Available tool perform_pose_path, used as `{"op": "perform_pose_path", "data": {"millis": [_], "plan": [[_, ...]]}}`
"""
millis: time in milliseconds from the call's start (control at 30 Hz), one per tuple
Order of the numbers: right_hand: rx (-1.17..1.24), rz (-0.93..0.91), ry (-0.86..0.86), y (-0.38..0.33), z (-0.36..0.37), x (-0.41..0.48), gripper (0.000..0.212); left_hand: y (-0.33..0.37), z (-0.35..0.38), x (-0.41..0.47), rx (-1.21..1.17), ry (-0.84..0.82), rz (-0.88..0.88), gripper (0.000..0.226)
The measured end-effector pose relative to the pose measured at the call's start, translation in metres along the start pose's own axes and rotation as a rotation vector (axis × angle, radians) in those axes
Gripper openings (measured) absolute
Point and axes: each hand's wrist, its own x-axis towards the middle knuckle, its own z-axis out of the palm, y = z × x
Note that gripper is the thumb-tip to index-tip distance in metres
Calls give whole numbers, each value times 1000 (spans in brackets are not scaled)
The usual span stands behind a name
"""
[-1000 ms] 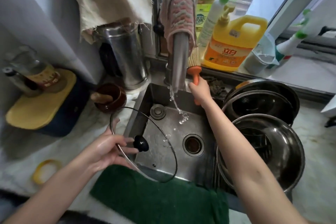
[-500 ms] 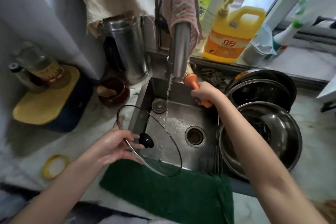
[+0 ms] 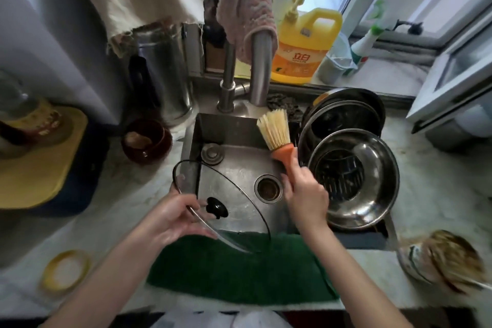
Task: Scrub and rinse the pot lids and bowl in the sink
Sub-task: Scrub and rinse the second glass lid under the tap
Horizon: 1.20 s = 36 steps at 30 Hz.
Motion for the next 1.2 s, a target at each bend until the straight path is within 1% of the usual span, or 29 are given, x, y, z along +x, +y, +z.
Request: {"op": "perform_pose_path", "data": {"millis": [33,67,100,133,167,200,233,267,300,333,367,400,433,500,533,567,600,633,667,733,767,800,833,967,1033,1067,1100,1167,1200], "plan": [[-55,-10,-96,-1,2,0,57,1,2,-1,8,-5,10,81],[-139,4,-246,-3,9,-1,50,2,3,-2,20,-8,8,79],[-163,94,-424,-1,11,-2,43,2,4,-3,26,-7,7,80],[-123,152,-495,-1,9,-2,39,2,5,-3,35,-7,10,83],[-90,153,-462,0,6,-5,41,1,6,-5,68,-14,11,86],[-22,132,-301,2,6,-11,47,0,7,-7,84,-19,9,88],[-22,105,-112,1,9,-14,53,2,7,-7,72,-20,15,91],[-44,75,-47,-2,7,-13,56,3,6,-8,63,-22,23,92],[-71,71,-141,-3,6,-15,54,1,4,-13,93,-26,32,93],[-154,63,-304,-3,6,-13,47,1,4,-15,117,-22,48,94],[-185,74,-416,-1,7,-14,40,1,5,-18,128,-26,65,94],[-123,87,-457,3,0,-16,37,0,6,-22,160,-30,83,95],[-12,82,-404,3,-10,-13,39,1,1,-25,177,-41,111,96],[257,54,-152,22,-45,-15,47,-2,4,-29,177,-51,182,94],[391,26,-42,25,-61,-14,46,-1,-1,-30,172,-60,216,93],[479,-7,85,40,-77,-12,38,-6,1,-31,181,-55,263,91],[475,-47,225,56,-88,-9,26,-11,5,-33,184,-61,308,89],[409,-46,336,76,-97,-3,18,-16,10,-34,188,-71,342,87],[369,0,398,98,-102,6,16,-21,13,-34,187,-84,386,86],[389,143,399,154,-105,26,22,-39,31,-37,166,-84,475,84],[390,223,394,172,-100,38,28,-37,32,-40,151,-87,489,84],[366,289,356,197,-95,48,33,-46,42,-43,133,-82,515,86],[330,330,276,219,-90,53,37,-59,54,-46,124,-88,535,88],[249,490,-96,290,-64,66,51,-96,109,-48,-14,-124,628,89],[190,563,-282,312,-51,71,60,-107,131,-41,-33,-128,660,101],[166,591,-348,322,-44,72,64,-115,142,-39,-43,-119,674,102],[151,606,-403,331,-38,71,68,-122,152,-37,-66,-104,684,97],[116,630,-473,345,-22,74,72,-131,162,-35,-106,-56,676,86],[97,622,-493,354,-13,78,71,-133,168,-37,-103,-43,669,87]]}}
